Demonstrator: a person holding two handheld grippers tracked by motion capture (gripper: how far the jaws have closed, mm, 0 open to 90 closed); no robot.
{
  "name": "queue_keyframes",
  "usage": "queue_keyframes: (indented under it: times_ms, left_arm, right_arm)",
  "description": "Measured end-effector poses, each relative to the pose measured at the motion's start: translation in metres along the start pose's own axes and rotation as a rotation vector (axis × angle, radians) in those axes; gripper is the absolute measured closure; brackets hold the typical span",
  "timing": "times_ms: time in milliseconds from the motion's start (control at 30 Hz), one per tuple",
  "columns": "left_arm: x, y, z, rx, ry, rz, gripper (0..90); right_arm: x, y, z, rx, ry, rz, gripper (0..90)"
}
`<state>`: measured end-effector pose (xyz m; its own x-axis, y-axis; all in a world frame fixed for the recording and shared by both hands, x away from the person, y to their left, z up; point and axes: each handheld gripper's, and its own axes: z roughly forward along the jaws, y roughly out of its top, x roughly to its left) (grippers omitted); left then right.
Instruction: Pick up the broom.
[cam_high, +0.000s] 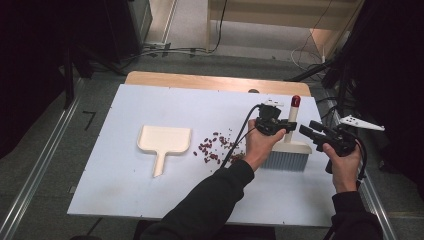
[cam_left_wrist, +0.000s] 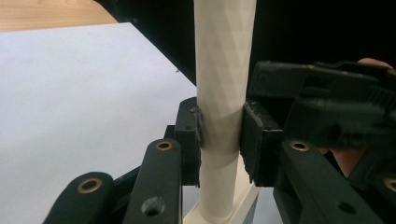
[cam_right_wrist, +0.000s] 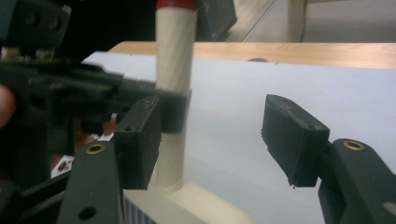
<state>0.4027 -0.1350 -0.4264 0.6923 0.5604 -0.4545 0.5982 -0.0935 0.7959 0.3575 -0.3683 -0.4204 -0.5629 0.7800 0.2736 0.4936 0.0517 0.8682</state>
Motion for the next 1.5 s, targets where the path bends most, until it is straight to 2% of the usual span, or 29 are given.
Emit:
queue_keyframes:
  times_ms: [167,433,667,833,1000,1133,1300,1400,1500]
  left_arm:
    - [0.001,0.001,-0.001,0.006,0.001,0.009,71.4]
    - [0.001,0.005,-0.004,-0.002,-0.004,0.010,71.5]
    - [-0.003,0.009,-0.004,0.001,-0.013,0.034,71.4]
    - [-0.003,0.010,-0.005,0.010,-0.021,0.058,71.5]
    - [-0.001,0.011,-0.006,0.020,-0.023,0.075,71.4]
    - [-0.001,0.012,-0.006,0.030,-0.031,0.099,71.4]
    - [0.000,0.013,-0.006,0.042,-0.041,0.114,71.4]
    - [0.000,0.013,-0.006,0.048,-0.040,0.131,71.4]
    - [-0.001,0.013,-0.006,0.050,-0.042,0.134,71.5]
  right_arm:
    - [0.004,-0.003,0.009,0.047,0.015,-0.040,32.0]
    - [0.011,-0.007,0.019,0.102,0.035,-0.086,32.2]
    - [0.016,-0.009,0.025,0.143,0.058,-0.127,41.2]
    - [0.017,-0.009,0.027,0.166,0.084,-0.151,42.5]
    - [0.017,-0.010,0.031,0.193,0.078,-0.183,37.8]
    - [0.019,-0.012,0.035,0.222,0.092,-0.211,34.6]
    - [0.020,-0.012,0.037,0.258,0.097,-0.247,34.6]
    - [0.021,-0.012,0.038,0.278,0.087,-0.283,34.6]
    - [0.021,-0.012,0.038,0.287,0.074,-0.298,35.9]
